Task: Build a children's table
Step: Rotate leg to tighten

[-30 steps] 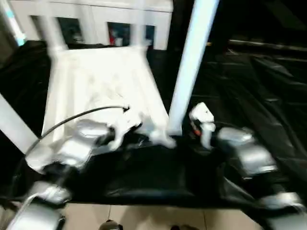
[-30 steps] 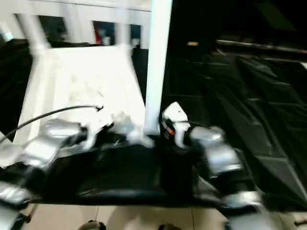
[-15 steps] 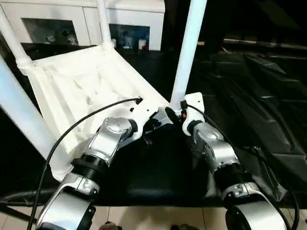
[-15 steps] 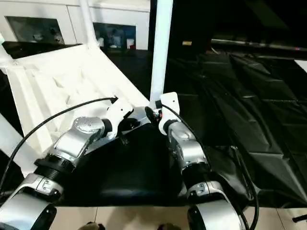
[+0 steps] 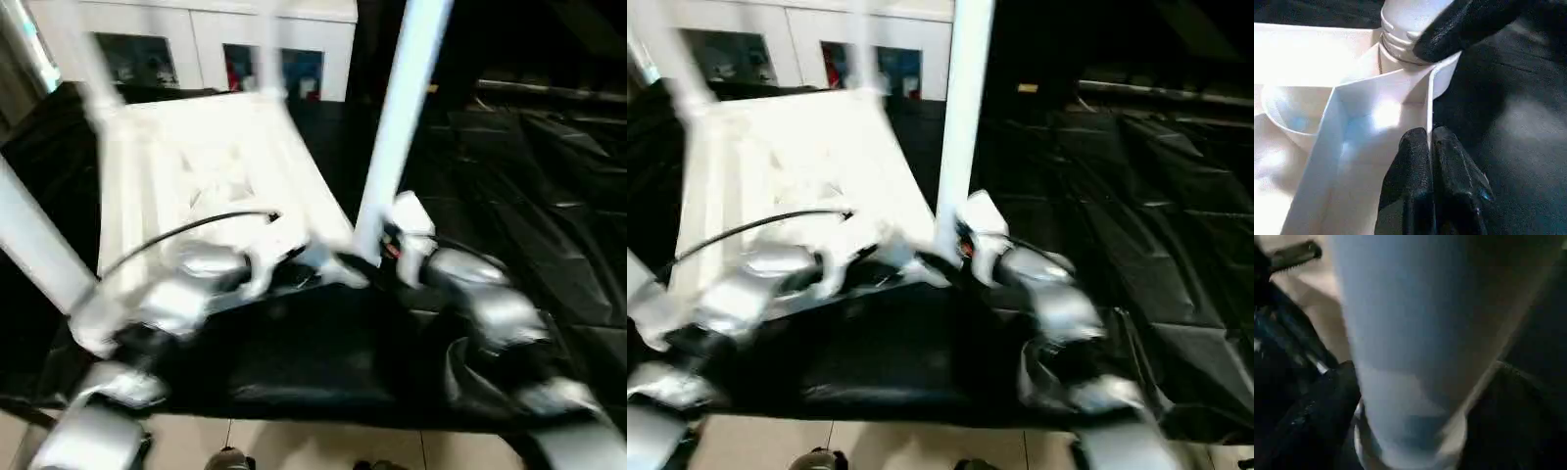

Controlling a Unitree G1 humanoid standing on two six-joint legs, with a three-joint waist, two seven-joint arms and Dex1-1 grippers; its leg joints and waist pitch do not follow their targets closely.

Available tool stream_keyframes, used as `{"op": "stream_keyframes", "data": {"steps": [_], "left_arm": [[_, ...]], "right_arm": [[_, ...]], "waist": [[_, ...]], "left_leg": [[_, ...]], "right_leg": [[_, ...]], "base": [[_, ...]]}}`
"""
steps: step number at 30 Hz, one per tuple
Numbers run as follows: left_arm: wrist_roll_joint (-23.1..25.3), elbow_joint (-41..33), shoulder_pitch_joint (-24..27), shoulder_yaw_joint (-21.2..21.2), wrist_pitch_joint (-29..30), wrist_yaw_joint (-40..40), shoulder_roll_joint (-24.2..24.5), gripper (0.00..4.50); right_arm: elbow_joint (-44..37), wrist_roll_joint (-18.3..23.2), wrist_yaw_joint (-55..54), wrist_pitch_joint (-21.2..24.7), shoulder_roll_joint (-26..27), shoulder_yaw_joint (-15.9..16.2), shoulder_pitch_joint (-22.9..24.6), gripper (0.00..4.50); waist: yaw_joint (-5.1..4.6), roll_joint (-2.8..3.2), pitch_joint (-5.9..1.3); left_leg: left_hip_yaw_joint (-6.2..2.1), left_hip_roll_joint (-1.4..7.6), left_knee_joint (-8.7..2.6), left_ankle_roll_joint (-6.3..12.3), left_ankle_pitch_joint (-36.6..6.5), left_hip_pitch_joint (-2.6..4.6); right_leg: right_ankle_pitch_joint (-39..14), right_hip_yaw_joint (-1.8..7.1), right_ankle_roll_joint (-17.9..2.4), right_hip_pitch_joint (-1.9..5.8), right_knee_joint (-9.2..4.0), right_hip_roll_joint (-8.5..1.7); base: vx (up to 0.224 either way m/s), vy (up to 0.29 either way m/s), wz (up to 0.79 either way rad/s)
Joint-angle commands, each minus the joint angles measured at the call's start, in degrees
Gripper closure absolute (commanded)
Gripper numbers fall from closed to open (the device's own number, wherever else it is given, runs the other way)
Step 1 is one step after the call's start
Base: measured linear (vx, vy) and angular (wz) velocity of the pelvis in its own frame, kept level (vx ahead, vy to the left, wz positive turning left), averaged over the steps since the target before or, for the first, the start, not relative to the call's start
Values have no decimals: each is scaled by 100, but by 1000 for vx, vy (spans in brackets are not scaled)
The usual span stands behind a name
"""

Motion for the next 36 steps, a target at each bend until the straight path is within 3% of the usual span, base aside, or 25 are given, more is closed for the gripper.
{"op": "stream_keyframes", "data": {"steps": [1, 2, 7, 9, 12, 21, 30, 34, 36], "left_arm": [[-252, -213, 75, -111, -147, -445, 1, 450], [-301, -269, 102, -104, -165, -605, 86, 450], [-416, -399, 163, -90, -165, -866, 231, 450], [-426, -403, 170, -90, -169, -885, 236, 450], [-423, -387, 167, -82, -175, -898, 224, 450], [-434, -383, 165, -67, -163, -935, 243, 450], [-440, -450, 245, -65, -118, -940, 286, 450], [-244, -195, 145, 41, -46, -288, 60, 450], [-196, -14, 39, 134, 20, 109, -142, 450]], "right_arm": [[-312, 115, 435, 132, -197, 73, 88, 24], [-415, 161, 682, 181, -332, 118, 147, 24], [-682, 317, 1141, 439, -568, 215, 255, 24], [-690, 355, 1165, 487, -556, 192, 242, 51], [-665, 355, 1175, 521, -523, 174, 199, 62], [-748, 388, 1294, 669, -544, 238, 230, 156], [-799, 365, 1320, 729, -515, 273, 368, 188], [-430, 284, 481, 604, -117, 50, 383, 189], [-154, 242, -94, 801, 139, -91, 319, 190]], "waist": [[-11, -3, -384], [-4, -39, -395], [17, -54, -390], [17, -63, -392], [26, -61, -389], [41, -61, -397], [51, -52, -388], [37, -35, -362], [1, -42, -350]], "left_leg": [[44, 56, -370, 216, -1541, 91], [45, 57, -364, 239, -1548, 92], [46, 68, -356, 274, -1443, 88], [52, 60, -348, 290, -1376, 87], [53, 61, -347, 265, -1381, 92], [54, 53, -330, 288, -1228, 91], [53, 48, -326, 285, -1228, 86], [43, 46, -350, 192, -1402, 91], [37, 38, -369, 90, -1587, 84]], "right_leg": [[-1068, 96, -1179, 310, -388, -132], [-1094, 94, -1179, 327, -390, -139], [-1082, 94, -1203, 317, -370, -144], [-1058, 93, -1218, 317, -365, -146], [-1151, 95, -1206, 312, -373, -155], [-970, 90, -1237, 324, -345, -146], [-973, 90, -1226, 326, -344, -143], [-1213, 89, -1178, 309, -374, -145], [-1556, 89, -1088, 302, -403, -151]], "base": [[0, 0, 0], [0, 0, 0], [0, 0, 0], [0, 0, 0], [0, 0, 0], [0, 0, 0], [0, 0, 0], [0, 0, 0], [0, 0, 0]]}}
